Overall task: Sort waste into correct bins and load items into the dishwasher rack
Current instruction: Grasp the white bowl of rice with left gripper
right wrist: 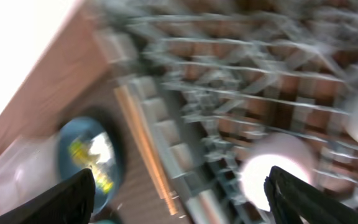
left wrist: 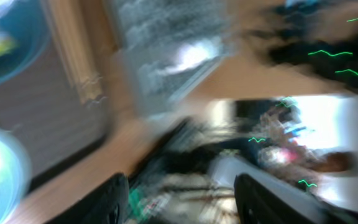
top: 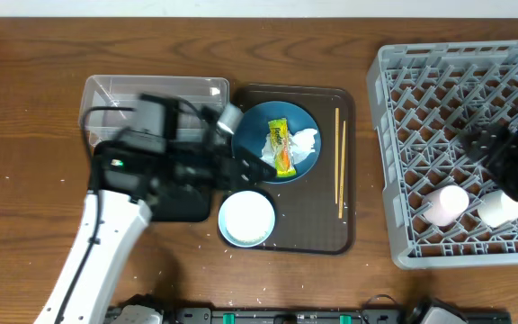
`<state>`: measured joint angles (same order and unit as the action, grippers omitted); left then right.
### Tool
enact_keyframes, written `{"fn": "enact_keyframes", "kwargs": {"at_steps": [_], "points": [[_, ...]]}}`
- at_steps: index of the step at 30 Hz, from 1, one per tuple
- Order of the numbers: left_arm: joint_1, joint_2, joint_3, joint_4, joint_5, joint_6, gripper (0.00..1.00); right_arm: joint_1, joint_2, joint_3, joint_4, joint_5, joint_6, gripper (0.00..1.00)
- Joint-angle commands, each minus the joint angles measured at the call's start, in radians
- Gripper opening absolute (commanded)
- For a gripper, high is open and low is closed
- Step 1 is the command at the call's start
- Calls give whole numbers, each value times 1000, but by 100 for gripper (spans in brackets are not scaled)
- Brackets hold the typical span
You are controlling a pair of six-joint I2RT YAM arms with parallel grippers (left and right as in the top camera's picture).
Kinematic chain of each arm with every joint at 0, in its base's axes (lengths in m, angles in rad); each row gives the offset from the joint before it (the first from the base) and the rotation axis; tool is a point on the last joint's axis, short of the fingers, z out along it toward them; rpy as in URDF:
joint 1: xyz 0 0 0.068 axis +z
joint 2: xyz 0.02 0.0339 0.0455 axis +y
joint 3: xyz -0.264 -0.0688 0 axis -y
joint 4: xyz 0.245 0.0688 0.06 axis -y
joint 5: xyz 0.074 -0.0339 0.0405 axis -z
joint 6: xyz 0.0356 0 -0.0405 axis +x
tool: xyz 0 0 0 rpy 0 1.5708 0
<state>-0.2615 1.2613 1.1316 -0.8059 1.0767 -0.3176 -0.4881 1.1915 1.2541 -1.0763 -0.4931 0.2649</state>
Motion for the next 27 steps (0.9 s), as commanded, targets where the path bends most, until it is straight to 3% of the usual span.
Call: {"fn": "enact_keyframes", "kwargs": {"at_steps": [1,7,11,18,24,27], "points": [[-177,16,-10,-65,-635,8,58,98,-85,14,-2,-56,-54,87],[-482,169,-31,-48,-1018,-72,57,193,-133,14,5,-1,11,94],[-559,303,-31,-47,-1157,-190,50,203,-126,14,-12,-1,10,96],[-562,466,-31,50,-1116,-264,44,203,-124,13,-31,-1,8,95],[-562,523,-31,109,-1061,-265,13,203,-124,13,-31,-1,8,95],[-562,520,-29,104,-1060,-264,6,203,-124,13,-31,-1,8,95]]}}
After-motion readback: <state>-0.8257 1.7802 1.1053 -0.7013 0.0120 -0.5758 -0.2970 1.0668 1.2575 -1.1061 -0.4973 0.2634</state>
